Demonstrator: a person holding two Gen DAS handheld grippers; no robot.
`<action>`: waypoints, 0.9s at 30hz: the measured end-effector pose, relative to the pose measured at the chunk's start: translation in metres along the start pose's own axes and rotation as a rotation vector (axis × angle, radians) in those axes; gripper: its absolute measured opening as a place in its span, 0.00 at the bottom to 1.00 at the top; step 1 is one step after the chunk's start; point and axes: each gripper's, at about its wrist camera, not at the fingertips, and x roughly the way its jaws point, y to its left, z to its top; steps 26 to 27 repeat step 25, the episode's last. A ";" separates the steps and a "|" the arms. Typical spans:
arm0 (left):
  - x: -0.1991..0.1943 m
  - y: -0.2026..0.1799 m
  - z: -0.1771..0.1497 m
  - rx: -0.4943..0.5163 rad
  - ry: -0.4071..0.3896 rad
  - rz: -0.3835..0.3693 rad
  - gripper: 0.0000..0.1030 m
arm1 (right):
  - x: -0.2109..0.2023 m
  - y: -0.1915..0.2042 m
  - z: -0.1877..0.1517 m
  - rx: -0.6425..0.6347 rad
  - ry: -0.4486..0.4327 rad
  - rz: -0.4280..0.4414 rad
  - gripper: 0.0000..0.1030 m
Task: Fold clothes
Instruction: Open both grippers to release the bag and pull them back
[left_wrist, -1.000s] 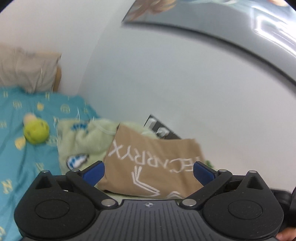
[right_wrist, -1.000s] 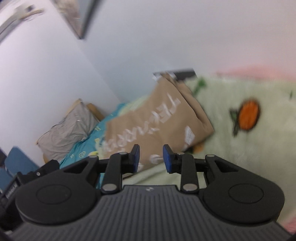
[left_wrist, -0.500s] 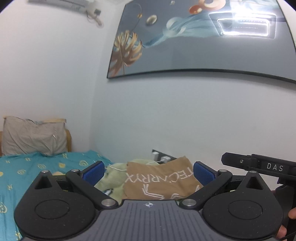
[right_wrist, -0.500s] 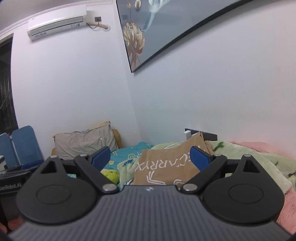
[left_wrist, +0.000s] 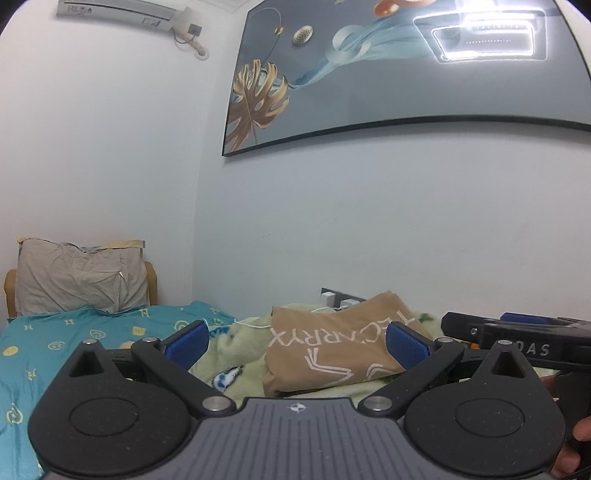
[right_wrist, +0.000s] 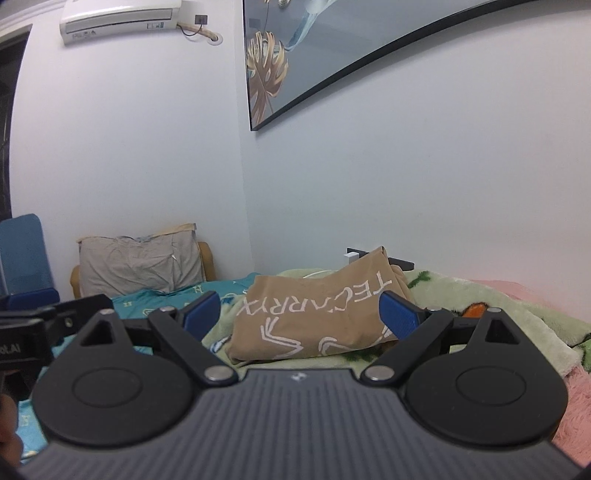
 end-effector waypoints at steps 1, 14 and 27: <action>0.003 0.000 -0.002 0.001 0.002 -0.001 1.00 | 0.004 0.000 -0.002 -0.003 0.004 -0.002 0.92; 0.023 -0.002 -0.021 0.007 0.030 -0.009 1.00 | 0.018 0.000 -0.014 -0.015 0.015 -0.021 0.91; 0.019 -0.001 -0.021 0.004 0.035 -0.010 1.00 | 0.003 0.001 -0.014 -0.022 0.014 -0.034 0.91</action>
